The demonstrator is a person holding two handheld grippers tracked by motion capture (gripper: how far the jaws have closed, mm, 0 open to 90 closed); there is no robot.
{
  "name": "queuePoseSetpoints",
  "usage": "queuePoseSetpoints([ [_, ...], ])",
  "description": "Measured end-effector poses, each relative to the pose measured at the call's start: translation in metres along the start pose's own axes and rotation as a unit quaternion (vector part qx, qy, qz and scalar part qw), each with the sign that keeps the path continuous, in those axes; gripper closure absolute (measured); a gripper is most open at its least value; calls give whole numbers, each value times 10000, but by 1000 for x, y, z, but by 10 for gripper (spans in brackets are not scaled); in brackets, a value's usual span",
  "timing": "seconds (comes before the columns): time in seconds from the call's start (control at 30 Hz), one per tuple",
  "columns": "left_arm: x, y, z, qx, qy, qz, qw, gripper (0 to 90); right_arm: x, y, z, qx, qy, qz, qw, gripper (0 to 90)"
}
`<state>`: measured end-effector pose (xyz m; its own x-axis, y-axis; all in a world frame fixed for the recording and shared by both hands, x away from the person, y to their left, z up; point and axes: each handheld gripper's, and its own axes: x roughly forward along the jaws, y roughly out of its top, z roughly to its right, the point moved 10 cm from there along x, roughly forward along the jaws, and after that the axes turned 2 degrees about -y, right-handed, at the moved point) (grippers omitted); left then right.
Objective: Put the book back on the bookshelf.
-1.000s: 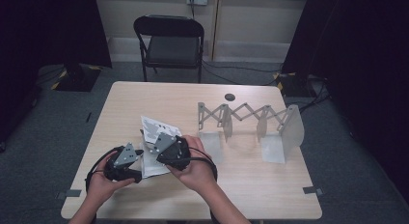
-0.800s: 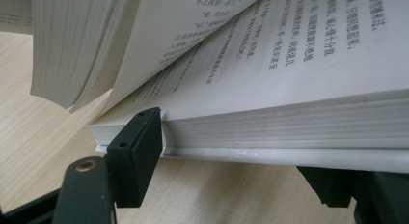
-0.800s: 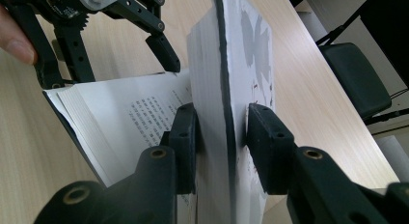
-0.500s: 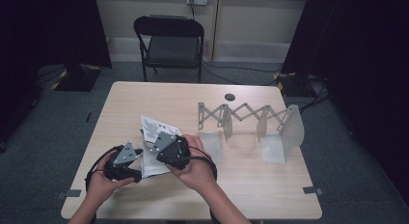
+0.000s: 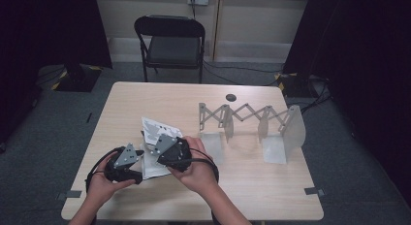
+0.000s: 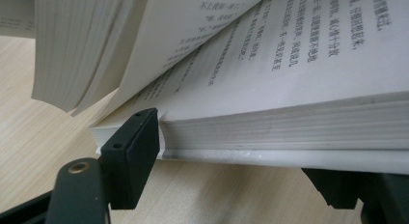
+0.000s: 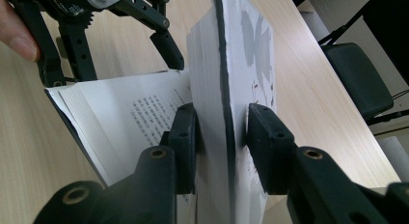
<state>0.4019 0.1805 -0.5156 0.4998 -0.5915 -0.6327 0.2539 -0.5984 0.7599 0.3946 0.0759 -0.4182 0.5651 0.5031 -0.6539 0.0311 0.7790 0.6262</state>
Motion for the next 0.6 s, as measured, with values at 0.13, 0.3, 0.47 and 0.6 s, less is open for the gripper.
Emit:
queuePoseSetpoints([
  [0.13,0,1,1,122,-3,10,9999,241,-1,0,0,-4,2,5,10000,654],
  [0.3,-3,8,4,274,-72,118,9995,261,-3,2,1,-36,25,-18,10000,654],
  [0.47,-9,15,10,593,-245,209,9977,342,-6,7,2,-73,83,6,9999,652],
  [0.6,-12,17,9,794,-108,202,9966,427,-4,9,-2,-59,163,34,9998,620],
])
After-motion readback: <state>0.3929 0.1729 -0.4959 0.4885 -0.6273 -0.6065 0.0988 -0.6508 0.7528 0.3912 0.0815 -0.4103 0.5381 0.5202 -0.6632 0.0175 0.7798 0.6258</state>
